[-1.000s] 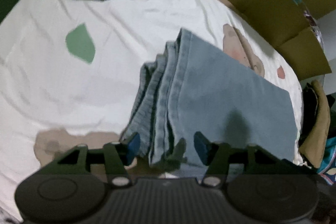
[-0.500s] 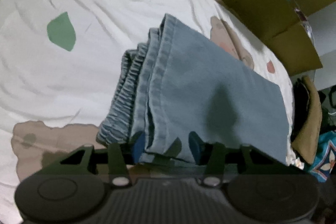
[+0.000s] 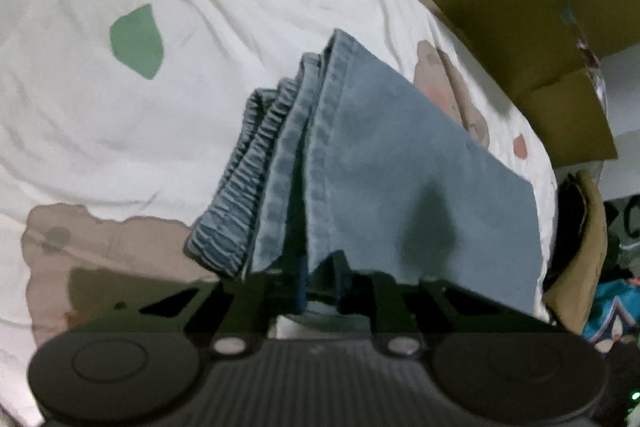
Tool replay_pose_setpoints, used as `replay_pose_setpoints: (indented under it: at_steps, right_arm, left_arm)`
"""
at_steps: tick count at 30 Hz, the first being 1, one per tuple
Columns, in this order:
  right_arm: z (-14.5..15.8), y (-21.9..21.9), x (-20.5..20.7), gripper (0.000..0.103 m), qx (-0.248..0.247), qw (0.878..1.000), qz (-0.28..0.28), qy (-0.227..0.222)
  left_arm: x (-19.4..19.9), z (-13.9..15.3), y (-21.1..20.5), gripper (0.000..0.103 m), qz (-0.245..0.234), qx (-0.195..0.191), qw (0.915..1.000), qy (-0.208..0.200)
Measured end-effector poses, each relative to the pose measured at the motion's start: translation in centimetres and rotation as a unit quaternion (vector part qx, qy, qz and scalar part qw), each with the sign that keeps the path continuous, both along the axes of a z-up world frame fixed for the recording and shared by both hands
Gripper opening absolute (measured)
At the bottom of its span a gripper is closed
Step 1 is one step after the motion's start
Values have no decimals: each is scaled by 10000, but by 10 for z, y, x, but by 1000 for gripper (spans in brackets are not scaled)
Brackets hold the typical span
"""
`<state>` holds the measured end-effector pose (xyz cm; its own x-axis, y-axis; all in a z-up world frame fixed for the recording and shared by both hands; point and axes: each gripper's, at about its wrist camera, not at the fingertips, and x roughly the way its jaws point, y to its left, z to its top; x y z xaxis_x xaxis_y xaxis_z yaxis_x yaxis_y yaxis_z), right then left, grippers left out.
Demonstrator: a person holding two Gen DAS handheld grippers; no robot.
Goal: Fold clothes
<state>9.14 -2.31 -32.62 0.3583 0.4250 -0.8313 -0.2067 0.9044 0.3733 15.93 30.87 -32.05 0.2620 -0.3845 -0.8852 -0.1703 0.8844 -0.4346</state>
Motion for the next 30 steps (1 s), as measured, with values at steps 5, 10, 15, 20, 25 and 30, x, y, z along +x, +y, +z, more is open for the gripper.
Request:
replay_pose_setpoints:
  at_steps: [5, 10, 15, 20, 25, 30]
  right_arm:
    - [0, 0, 0, 88, 18, 10000, 15, -2]
    - [-2, 3, 0, 88, 4, 9999, 114, -12]
    - [-5, -1, 0, 88, -49, 9999, 122, 46]
    - [-7, -1, 2, 88, -20, 9999, 74, 65]
    - [-9, 0, -1, 88, -28, 9999, 145, 80]
    - [-14, -4, -3, 88, -72, 9998, 96, 171]
  left_arm:
    - [-2, 12, 2, 10, -126, 65, 9999, -76]
    - [-4, 7, 1, 9, -99, 70, 9999, -102]
    - [-5, 8, 6, 9, -127, 304, 9995, 31]
    - [-5, 11, 8, 9, -206, 478, 9986, -26]
    - [-5, -13, 4, 11, -404, 745, 9964, 11]
    - [-4, -9, 2, 33, -430, 775, 9960, -109]
